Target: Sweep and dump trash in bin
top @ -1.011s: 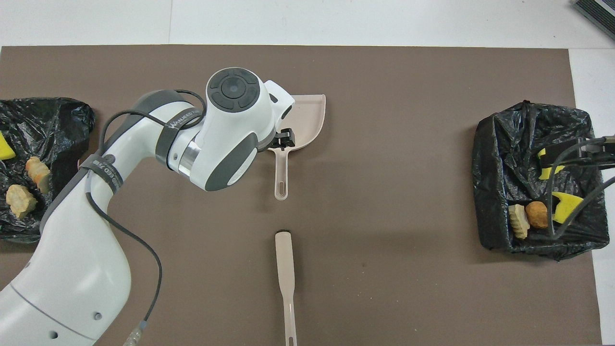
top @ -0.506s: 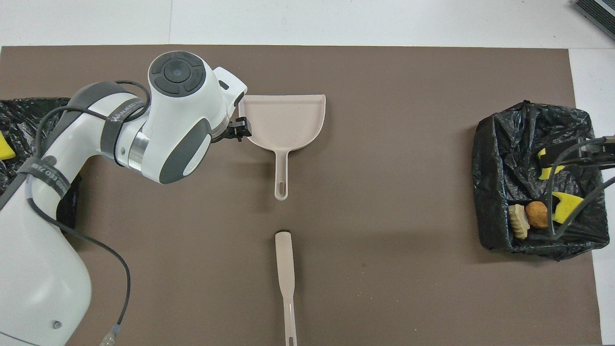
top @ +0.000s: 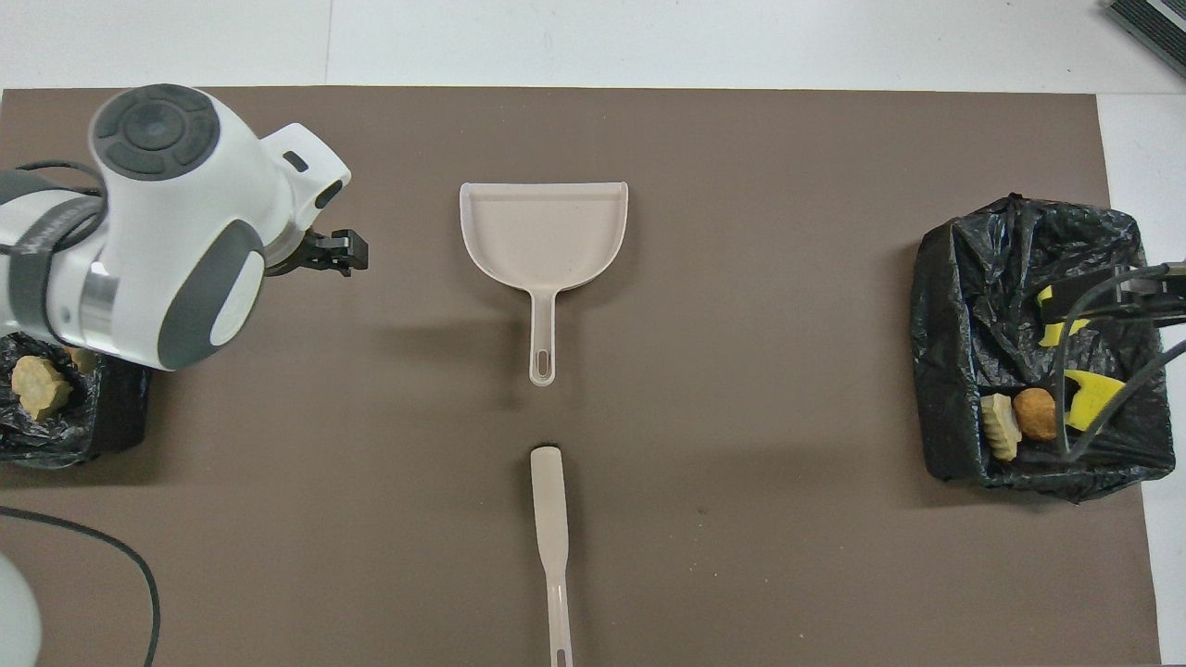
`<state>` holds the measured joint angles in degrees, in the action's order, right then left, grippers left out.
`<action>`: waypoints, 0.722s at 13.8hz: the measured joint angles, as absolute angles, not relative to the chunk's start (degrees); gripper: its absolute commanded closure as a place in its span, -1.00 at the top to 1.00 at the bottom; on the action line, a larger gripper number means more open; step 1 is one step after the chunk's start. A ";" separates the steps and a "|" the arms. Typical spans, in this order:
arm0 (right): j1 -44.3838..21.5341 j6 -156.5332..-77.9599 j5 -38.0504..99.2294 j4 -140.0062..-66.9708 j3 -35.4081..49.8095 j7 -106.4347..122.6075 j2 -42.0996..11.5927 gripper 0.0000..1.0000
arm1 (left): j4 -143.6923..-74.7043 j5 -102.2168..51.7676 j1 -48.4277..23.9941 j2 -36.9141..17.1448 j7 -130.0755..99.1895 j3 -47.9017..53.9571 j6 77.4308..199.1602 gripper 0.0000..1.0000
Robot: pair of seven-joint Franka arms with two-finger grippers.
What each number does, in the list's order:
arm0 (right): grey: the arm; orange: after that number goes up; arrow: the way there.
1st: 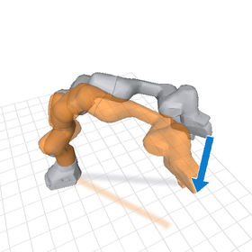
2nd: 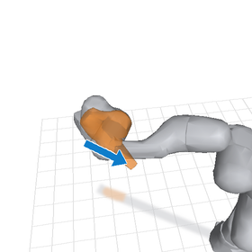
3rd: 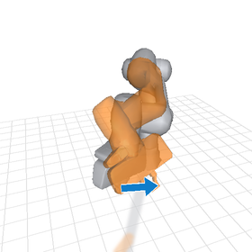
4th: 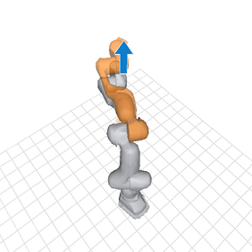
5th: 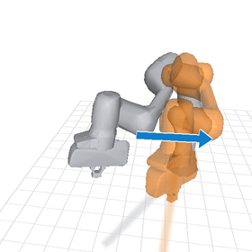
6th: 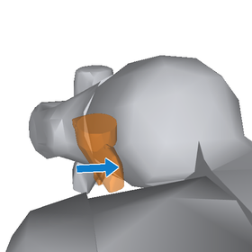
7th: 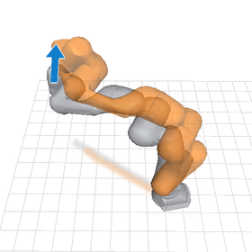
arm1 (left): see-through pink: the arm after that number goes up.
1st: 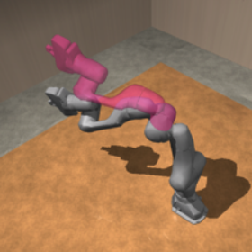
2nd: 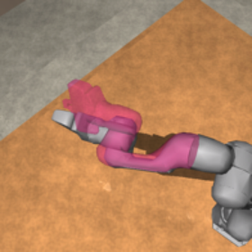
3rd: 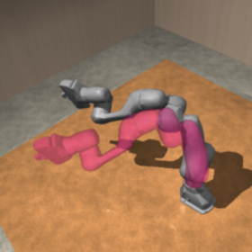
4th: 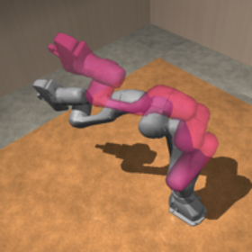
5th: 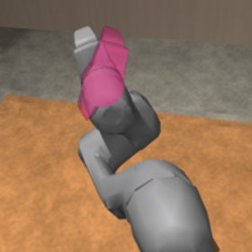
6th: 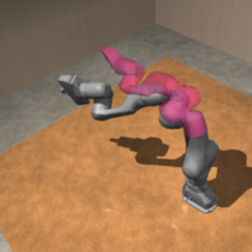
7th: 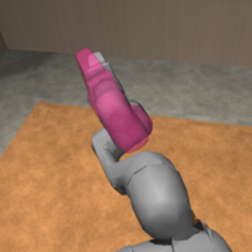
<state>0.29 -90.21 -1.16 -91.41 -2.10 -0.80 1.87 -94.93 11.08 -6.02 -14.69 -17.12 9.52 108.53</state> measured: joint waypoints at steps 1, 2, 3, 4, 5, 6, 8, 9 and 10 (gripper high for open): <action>0.29 -90.21 -1.16 -91.41 -2.10 -0.80 1.87 1.00 | -95.06 9.45 -5.95 -13.02 -13.54 7.61 107.16 1.00; 0.29 -90.21 -1.16 -91.41 -2.10 -0.80 1.87 1.00 | -95.14 7.98 -5.86 -11.31 -9.95 5.71 105.82 1.00; 0.29 -90.21 -1.16 -91.41 -2.10 -0.80 1.87 1.00 | -95.19 6.55 -5.74 -9.62 -6.90 3.97 104.60 1.00; 0.29 -90.21 -1.16 -91.41 -2.10 -0.80 1.87 1.00 | -95.20 5.44 -5.68 -7.96 -4.60 2.46 103.29 1.00; 0.29 -90.21 -1.16 -91.41 -2.10 -0.80 1.87 1.00 | -95.20 4.79 -5.67 -6.38 -3.01 1.22 101.71 1.00; 0.29 -90.21 -1.16 -91.41 -2.10 -0.80 1.87 1.00 | -95.18 4.54 -5.66 -4.93 -1.92 0.28 100.13 1.00; 0.29 -90.21 -1.16 -91.41 -2.10 -0.80 1.87 1.00 | -94.74 4.27 -5.67 -2.71 0.41 -1.06 97.44 1.00; 0.29 -90.21 -1.16 -91.41 -2.10 -0.80 1.87 1.00 | -94.05 3.83 -5.67 -1.97 1.67 -1.78 95.81 1.00; 0.29 -90.21 -1.16 -91.41 -2.10 -0.80 1.87 1.00 | -92.64 3.23 -5.66 -1.44 3.25 -2.64 93.76 1.00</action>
